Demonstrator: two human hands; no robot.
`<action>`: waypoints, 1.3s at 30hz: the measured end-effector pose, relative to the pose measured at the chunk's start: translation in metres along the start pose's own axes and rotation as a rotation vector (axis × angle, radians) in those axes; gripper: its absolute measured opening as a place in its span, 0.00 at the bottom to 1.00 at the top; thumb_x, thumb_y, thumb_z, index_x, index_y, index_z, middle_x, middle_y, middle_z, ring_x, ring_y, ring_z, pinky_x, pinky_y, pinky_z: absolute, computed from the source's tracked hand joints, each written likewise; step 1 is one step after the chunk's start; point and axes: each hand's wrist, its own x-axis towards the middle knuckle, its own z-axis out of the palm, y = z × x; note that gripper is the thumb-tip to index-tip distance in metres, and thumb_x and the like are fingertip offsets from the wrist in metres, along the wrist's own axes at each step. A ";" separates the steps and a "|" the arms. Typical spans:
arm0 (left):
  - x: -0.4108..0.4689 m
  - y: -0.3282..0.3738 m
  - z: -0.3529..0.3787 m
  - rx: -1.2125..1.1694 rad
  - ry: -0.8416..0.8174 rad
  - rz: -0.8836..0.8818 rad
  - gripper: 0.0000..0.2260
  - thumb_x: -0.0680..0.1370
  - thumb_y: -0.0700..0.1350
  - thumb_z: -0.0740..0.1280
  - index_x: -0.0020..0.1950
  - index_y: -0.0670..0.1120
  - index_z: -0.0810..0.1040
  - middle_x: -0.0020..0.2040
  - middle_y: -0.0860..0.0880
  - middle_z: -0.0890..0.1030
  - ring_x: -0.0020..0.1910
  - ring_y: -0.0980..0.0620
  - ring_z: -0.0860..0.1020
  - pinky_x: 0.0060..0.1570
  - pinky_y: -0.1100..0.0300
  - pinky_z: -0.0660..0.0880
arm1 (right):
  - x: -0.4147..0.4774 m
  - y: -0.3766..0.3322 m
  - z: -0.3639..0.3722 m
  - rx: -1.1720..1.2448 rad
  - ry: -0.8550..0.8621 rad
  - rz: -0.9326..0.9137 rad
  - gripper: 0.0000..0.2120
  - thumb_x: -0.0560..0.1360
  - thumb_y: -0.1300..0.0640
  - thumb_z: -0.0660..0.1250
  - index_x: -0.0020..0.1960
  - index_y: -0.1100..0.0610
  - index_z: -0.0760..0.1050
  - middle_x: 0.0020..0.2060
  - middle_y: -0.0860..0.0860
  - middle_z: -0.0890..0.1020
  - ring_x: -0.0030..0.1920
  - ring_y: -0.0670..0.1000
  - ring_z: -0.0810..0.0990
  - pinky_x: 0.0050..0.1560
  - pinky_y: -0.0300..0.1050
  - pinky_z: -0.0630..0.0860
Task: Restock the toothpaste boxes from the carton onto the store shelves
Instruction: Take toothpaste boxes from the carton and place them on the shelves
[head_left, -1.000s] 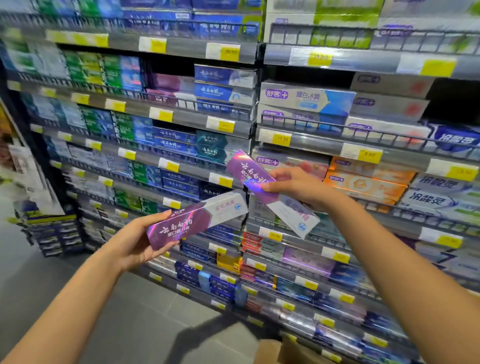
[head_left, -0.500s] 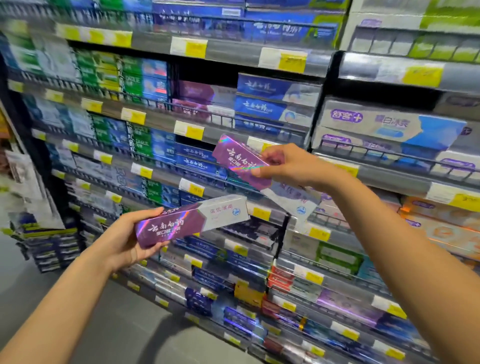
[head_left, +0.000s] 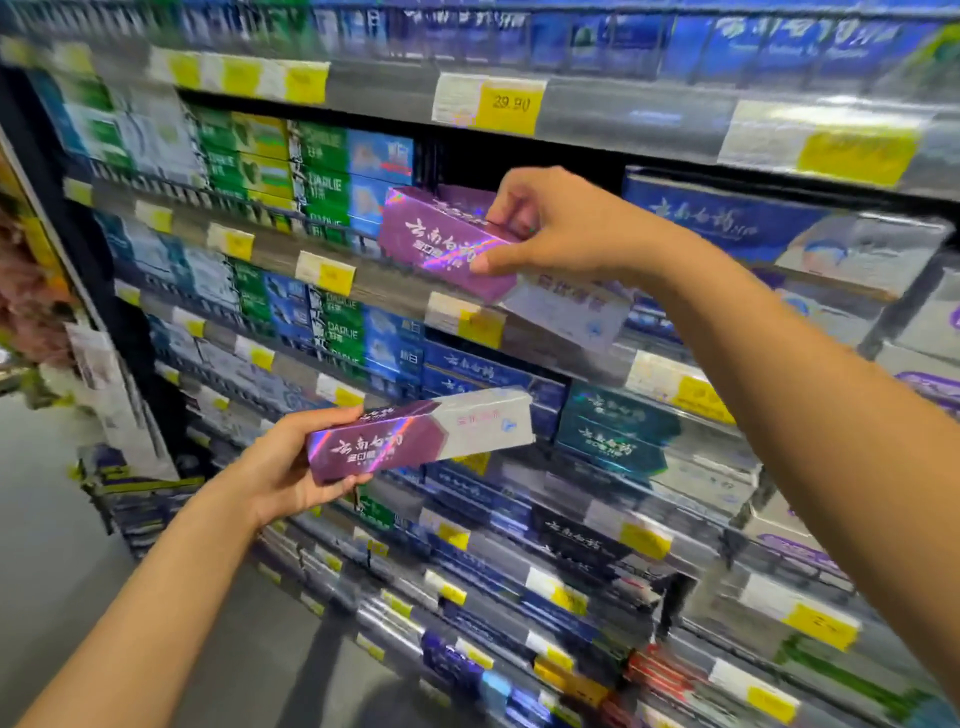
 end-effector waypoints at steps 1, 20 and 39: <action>0.008 0.005 -0.003 0.003 -0.009 0.004 0.09 0.70 0.47 0.69 0.46 0.42 0.79 0.34 0.43 0.83 0.26 0.47 0.80 0.22 0.63 0.76 | 0.010 0.001 0.002 -0.052 0.007 -0.019 0.19 0.66 0.45 0.75 0.50 0.53 0.73 0.37 0.44 0.72 0.35 0.41 0.70 0.31 0.27 0.65; 0.123 0.073 -0.058 0.142 -0.340 -0.131 0.12 0.65 0.46 0.71 0.43 0.41 0.80 0.35 0.42 0.83 0.26 0.46 0.80 0.23 0.63 0.75 | 0.075 0.001 0.018 -0.411 0.029 0.216 0.23 0.72 0.51 0.71 0.64 0.56 0.73 0.59 0.53 0.78 0.58 0.52 0.76 0.61 0.47 0.71; 0.139 0.084 -0.052 0.175 -0.429 -0.157 0.15 0.65 0.46 0.71 0.48 0.39 0.79 0.38 0.40 0.83 0.28 0.46 0.80 0.23 0.62 0.76 | 0.073 0.013 0.017 -0.438 0.039 0.364 0.23 0.75 0.51 0.68 0.67 0.55 0.70 0.61 0.54 0.77 0.58 0.52 0.76 0.60 0.46 0.71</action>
